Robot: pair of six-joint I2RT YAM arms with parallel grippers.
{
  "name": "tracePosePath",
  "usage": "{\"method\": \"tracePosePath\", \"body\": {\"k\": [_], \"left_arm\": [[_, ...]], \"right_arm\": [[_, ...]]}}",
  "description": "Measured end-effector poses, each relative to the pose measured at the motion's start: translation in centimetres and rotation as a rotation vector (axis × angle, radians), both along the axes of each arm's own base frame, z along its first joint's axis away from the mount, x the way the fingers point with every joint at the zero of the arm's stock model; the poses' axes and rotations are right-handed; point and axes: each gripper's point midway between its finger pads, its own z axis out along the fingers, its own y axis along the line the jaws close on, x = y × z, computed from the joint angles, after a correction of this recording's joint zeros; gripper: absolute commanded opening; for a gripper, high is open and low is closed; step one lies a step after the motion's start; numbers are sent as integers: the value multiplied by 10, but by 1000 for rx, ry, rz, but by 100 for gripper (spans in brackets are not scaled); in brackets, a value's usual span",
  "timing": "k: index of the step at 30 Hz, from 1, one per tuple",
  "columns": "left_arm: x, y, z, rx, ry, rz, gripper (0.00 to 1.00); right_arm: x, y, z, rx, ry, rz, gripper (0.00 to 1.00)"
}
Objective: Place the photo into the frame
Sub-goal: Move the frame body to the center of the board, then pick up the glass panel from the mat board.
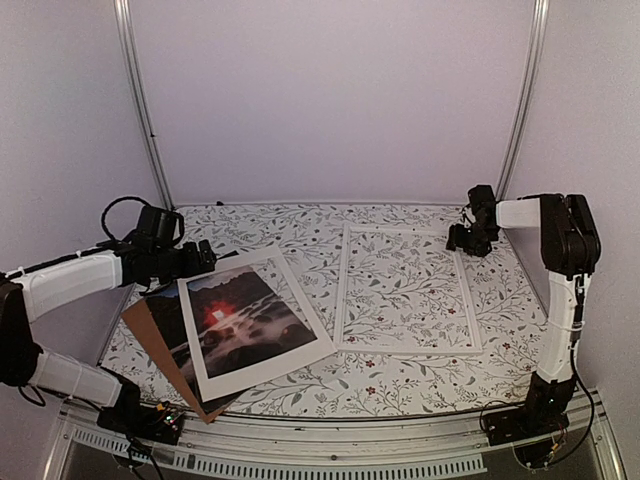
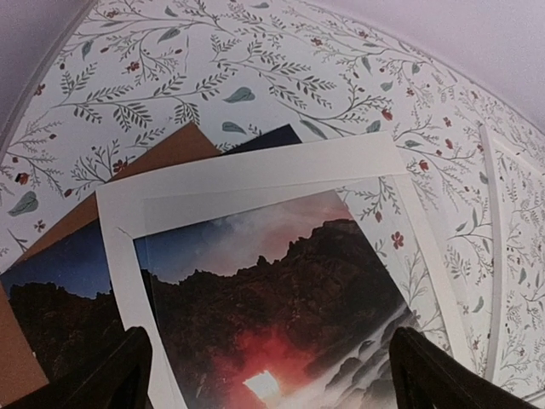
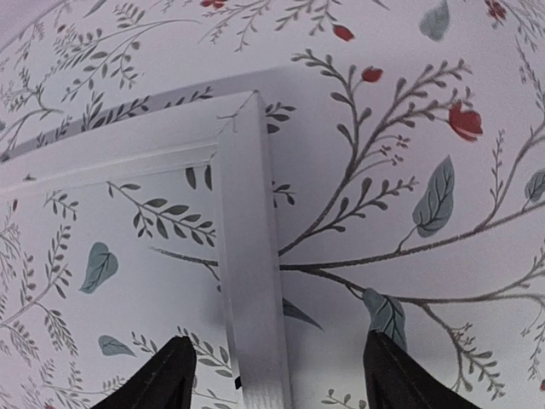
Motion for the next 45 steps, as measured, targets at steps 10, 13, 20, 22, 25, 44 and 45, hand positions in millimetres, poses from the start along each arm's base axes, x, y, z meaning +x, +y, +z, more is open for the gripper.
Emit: {"method": "tracePosePath", "body": {"k": [10, 13, 20, 22, 25, 44, 45], "left_arm": [[-36, 5, -59, -49, 162, 54, 100], [-47, 7, -72, -59, 200, 70, 99], [-57, 8, -83, -87, 237, 93, 97], [-60, 7, -84, -98, 240, 95, 97], [-65, 7, -86, -113, 246, 93, 95], [-83, 7, -104, -134, 297, 80, 91], [-83, 6, -105, -138, 299, 78, 91]], "right_arm": [[-32, 71, 64, -54, -116, 179, 99], [-47, 131, 99, -4, -190, 310, 99], [-109, 273, 112, 146, -175, 617, 98], [-123, 306, 109, 183, -155, 680, 97], [-141, 344, 97, 232, -114, 748, 95], [-184, 412, 29, 365, 128, 797, 91], [-184, 412, 29, 367, 130, 793, 91]]}}
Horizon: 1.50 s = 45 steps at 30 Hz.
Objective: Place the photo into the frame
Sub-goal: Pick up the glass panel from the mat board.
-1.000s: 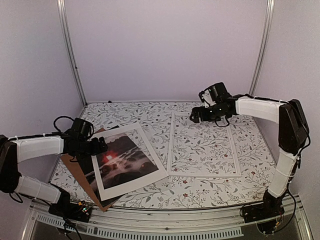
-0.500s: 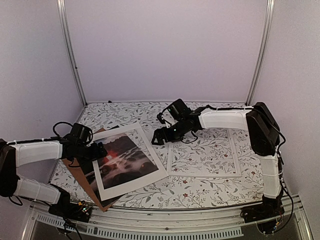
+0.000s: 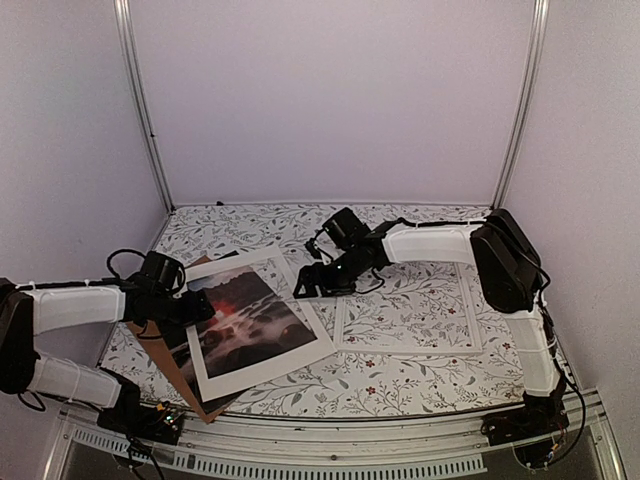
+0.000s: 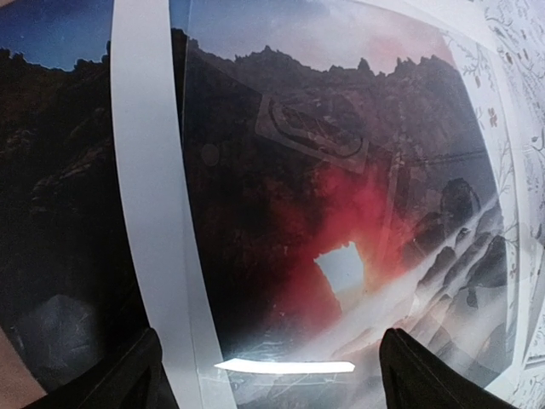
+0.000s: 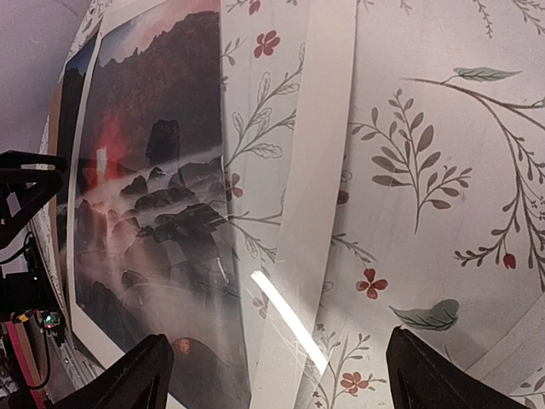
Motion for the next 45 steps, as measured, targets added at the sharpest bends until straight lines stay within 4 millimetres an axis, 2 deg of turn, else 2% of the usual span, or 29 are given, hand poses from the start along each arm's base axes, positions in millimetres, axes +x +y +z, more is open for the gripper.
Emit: {"method": "tracePosePath", "body": {"k": [8, 19, 31, 37, 45], "left_arm": [[0, -6, -4, -29, 7, -19, 91], [3, -8, -4, -42, -13, -24, 90], [10, -11, -3, -74, -73, -17, 89], [11, -12, -3, -86, -96, -10, 89], [13, -12, -2, -91, -109, -11, 89]], "right_arm": [[2, 3, -11, -10, 33, -19, 91], [-1, 10, -11, 23, 78, -21, 89], [-5, 16, -10, 70, 146, -48, 77], [1, 14, -12, 129, 185, -77, 70], [4, 12, -11, 166, 216, -91, 68]]}}
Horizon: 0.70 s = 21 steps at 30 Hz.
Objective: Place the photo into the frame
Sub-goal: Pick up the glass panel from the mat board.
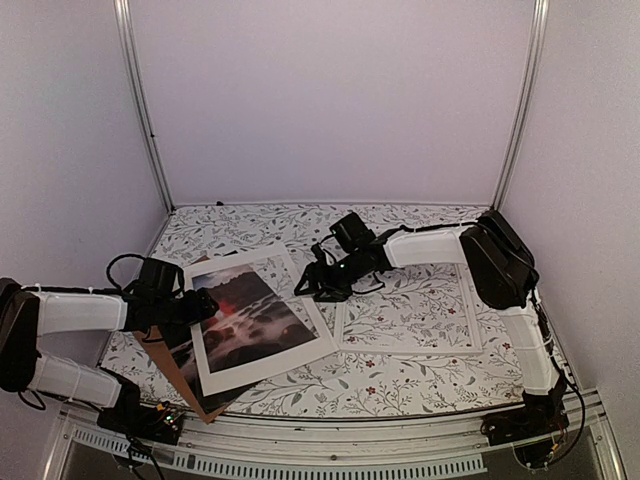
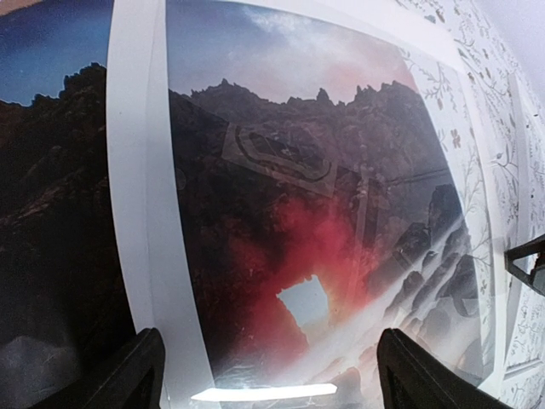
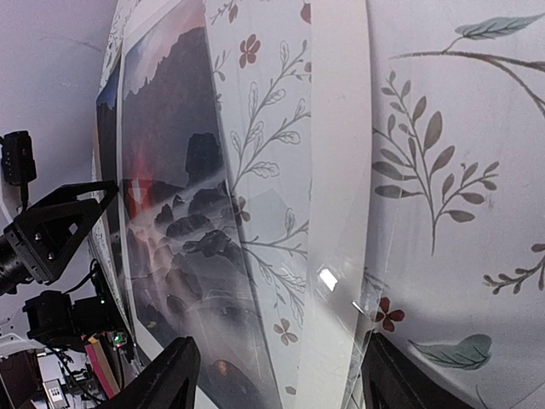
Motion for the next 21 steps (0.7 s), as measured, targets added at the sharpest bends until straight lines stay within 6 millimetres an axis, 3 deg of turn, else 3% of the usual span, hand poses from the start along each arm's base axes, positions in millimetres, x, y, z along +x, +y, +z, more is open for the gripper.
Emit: {"method": "tracePosePath", "body": {"k": [21], "left_arm": [[0, 0, 0, 1, 0, 0, 88]], "right_arm": [[1, 1, 10, 11, -47, 25, 68]]}}
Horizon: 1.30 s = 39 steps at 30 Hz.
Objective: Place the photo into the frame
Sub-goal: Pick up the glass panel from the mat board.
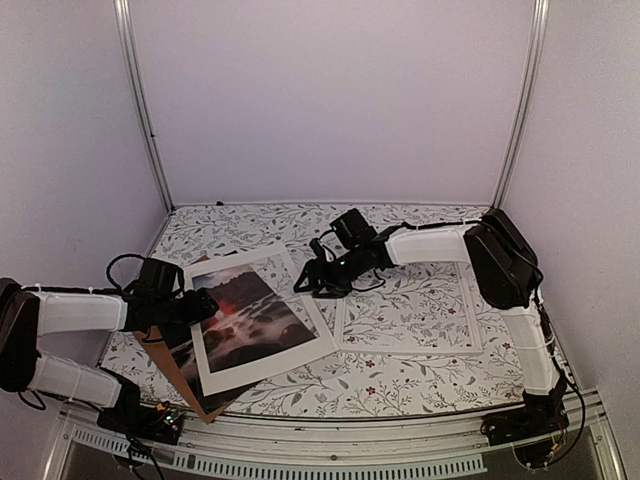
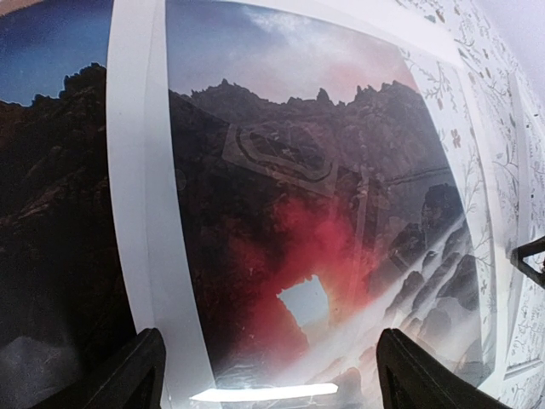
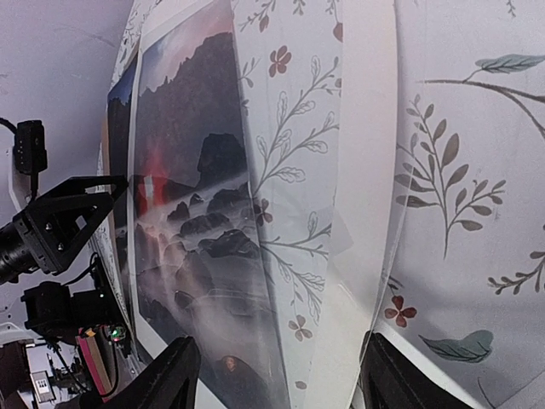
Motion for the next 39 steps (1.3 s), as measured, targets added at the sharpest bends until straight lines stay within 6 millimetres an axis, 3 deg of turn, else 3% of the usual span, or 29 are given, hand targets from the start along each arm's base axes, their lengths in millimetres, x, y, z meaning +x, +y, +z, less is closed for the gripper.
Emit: {"method": "tracePosePath", "body": {"k": [6, 15, 39], "left_arm": [[0, 0, 0, 0, -1, -1, 88], [-2, 1, 1, 0, -5, 0, 87], [-16, -1, 8, -35, -34, -22, 85]], "right_arm": [[-1, 2, 7, 15, -8, 14, 65], [-3, 7, 16, 68, -1, 41, 51], [-30, 27, 32, 159, 62, 125, 25]]}}
